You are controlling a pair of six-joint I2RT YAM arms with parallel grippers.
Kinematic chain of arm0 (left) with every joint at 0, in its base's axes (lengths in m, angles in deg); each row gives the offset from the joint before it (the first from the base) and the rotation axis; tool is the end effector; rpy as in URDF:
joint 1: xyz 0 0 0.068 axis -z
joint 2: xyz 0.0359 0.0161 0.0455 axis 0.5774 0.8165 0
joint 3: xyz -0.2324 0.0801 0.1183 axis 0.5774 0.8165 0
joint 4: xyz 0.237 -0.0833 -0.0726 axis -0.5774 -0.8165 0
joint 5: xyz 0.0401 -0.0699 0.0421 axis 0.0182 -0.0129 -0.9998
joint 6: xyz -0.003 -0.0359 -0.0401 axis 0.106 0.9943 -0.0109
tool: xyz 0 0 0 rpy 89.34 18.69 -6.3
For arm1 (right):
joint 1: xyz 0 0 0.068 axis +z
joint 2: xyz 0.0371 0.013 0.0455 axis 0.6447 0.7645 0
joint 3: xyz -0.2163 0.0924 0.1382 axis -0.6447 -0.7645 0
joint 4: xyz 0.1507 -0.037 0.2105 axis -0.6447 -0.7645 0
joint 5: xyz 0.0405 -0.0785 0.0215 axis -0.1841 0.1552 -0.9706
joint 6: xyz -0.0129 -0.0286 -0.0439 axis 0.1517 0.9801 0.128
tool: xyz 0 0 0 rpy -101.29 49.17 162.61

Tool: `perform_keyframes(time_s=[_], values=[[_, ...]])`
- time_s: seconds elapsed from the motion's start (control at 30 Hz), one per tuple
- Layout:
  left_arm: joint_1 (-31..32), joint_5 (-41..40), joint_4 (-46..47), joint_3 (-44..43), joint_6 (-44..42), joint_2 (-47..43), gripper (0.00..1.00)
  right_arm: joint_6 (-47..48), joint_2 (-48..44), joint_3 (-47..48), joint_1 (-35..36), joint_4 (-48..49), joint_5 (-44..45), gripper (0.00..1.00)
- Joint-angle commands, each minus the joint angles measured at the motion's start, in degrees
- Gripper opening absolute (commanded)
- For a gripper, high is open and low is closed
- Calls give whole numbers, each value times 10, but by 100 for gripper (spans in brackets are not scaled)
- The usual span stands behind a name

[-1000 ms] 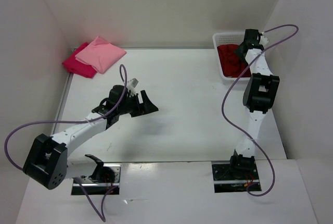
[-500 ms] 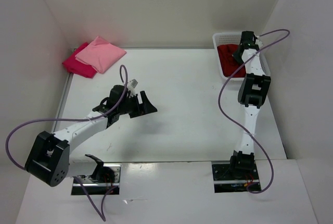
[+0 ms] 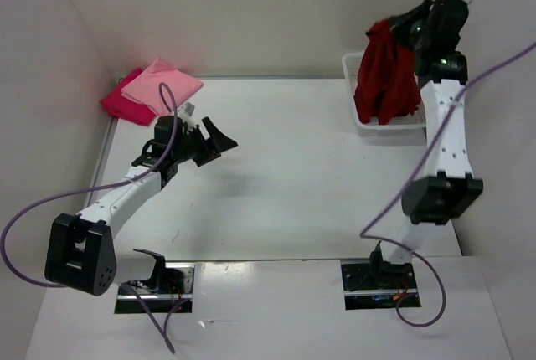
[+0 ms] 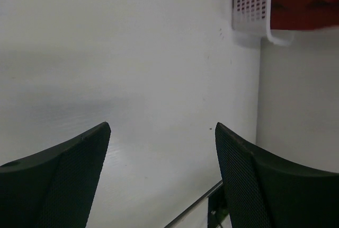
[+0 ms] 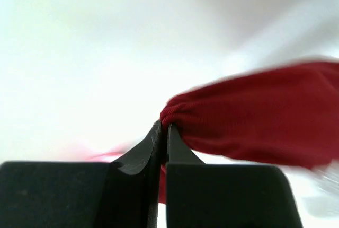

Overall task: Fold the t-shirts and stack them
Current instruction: Move the tshirt to the center of the board, then flatten out the tshirt

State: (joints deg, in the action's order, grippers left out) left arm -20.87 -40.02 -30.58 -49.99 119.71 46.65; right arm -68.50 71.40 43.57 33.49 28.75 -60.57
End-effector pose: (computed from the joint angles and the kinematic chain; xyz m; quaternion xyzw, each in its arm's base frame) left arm 0.2738 -0.0833 0.2609 -0.1604 0.8239 -0.4058 0.3615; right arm 0.4047 -0.0455 0.4673 0.2970 0.7241 0.1965 0.5907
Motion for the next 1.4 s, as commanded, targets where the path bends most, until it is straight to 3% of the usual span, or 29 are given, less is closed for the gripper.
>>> perform_keyframes(time_s=[0.0,0.13,0.23,0.37,0.47,0.53,0.67,0.7,0.77,0.83,0.97,1.07,1.13,1.2,1.27,1.37], values=[[-42,28,23,-16,47,3,87,-50,-120,0,39,111,-140,0],[-72,22,29,-22,54,3,87,-133,-124,125,115,174,-306,0],[-104,22,29,-14,68,-4,87,-163,-104,198,193,217,-329,1],[-152,28,15,6,74,-26,87,-219,-104,188,202,283,-361,1],[-181,34,4,17,74,-32,87,-207,-93,152,202,274,-361,1],[-187,34,4,17,74,-39,87,-186,-93,68,197,266,-356,1],[-209,14,-26,8,42,-45,87,-166,-122,-253,152,294,-327,1],[-214,6,-35,-1,31,-45,87,-166,-122,-299,129,302,-318,5],[-214,0,-41,-13,9,-40,87,-120,-101,-362,113,261,-266,26],[-214,-5,-48,-20,-1,-33,87,-45,-80,-345,108,162,-240,41],[-205,-49,-69,-26,-60,-27,87,-1,-113,-377,108,107,-169,56],[-155,-92,-107,-41,-115,-33,85,5,-173,-461,121,86,-136,56],[-104,-108,-138,-41,-134,-33,85,-8,-218,-562,141,93,-141,47],[-45,-143,-172,-28,-147,-33,85,-34,-247,-656,161,93,-152,30],[-5,-174,-190,-23,-147,-24,87,-66,-264,-706,209,106,-147,19],[60,-220,-208,-35,-147,16,90,-102,-291,-773,269,107,-120,22]])
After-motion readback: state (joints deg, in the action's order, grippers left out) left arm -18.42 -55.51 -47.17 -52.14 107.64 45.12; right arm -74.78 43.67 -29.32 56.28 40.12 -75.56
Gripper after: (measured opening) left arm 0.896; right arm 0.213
